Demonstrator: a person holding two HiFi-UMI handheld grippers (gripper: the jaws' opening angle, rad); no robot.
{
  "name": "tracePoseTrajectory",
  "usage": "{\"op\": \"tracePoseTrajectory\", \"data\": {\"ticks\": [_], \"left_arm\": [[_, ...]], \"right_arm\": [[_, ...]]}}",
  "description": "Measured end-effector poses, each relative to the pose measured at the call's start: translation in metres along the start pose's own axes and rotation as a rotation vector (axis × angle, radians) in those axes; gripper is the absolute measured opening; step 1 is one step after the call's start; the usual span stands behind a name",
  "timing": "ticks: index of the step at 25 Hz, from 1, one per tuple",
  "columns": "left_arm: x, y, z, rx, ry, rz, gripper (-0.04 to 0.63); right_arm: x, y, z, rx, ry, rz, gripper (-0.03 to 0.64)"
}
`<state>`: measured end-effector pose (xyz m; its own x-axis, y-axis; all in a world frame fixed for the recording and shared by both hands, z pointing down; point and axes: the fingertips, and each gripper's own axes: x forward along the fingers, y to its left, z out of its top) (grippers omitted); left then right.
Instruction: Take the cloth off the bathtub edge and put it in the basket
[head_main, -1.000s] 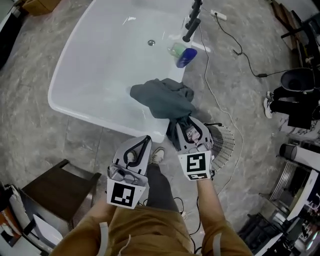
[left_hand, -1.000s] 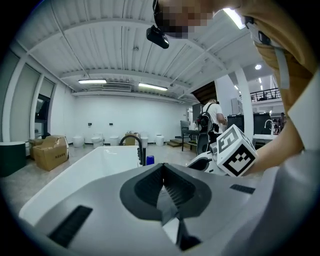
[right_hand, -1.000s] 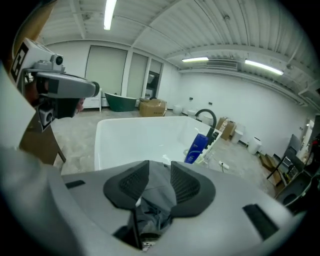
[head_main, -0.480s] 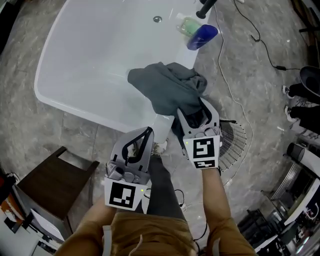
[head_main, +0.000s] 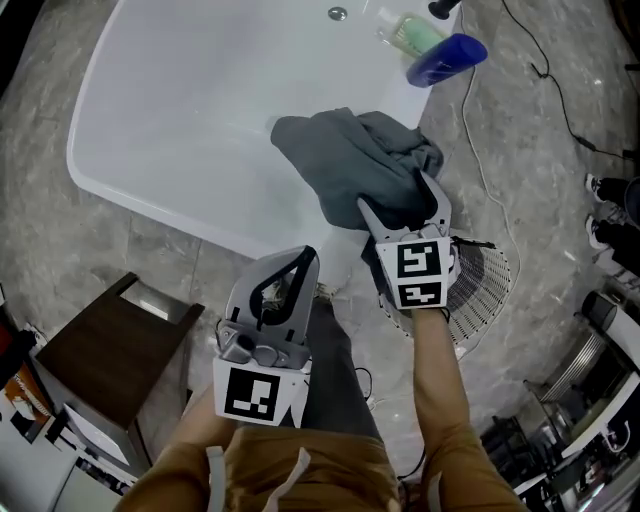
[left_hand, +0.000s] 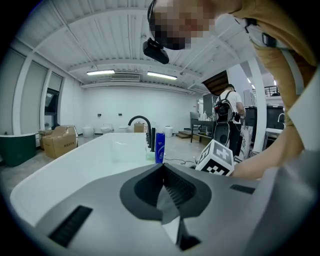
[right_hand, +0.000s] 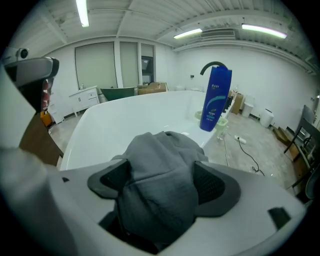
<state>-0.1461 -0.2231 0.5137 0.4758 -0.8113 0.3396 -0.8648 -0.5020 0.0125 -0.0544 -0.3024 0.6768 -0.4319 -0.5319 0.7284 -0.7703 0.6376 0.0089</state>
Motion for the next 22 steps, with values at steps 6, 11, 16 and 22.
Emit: {"op": "tracePoseTrajectory", "data": {"ticks": [6,11,16,22], "left_arm": [[-0.004,0.008,-0.002,0.001,-0.003,0.006,0.008],[-0.009,0.009,0.001,-0.007,-0.013,0.007,0.008],[-0.017,0.008,0.006,0.002,-0.023,-0.002,0.008],[-0.036,0.010,0.031,0.017,-0.052,-0.008,0.008]], "right_arm": [[0.022,0.003,-0.007,0.128,0.023,0.037,0.403],[0.020,0.005,-0.008,0.167,0.042,0.045,0.361],[0.007,0.004,-0.013,0.146,0.070,0.006,0.154],[-0.028,0.021,0.002,0.186,0.020,0.014,0.102]]}}
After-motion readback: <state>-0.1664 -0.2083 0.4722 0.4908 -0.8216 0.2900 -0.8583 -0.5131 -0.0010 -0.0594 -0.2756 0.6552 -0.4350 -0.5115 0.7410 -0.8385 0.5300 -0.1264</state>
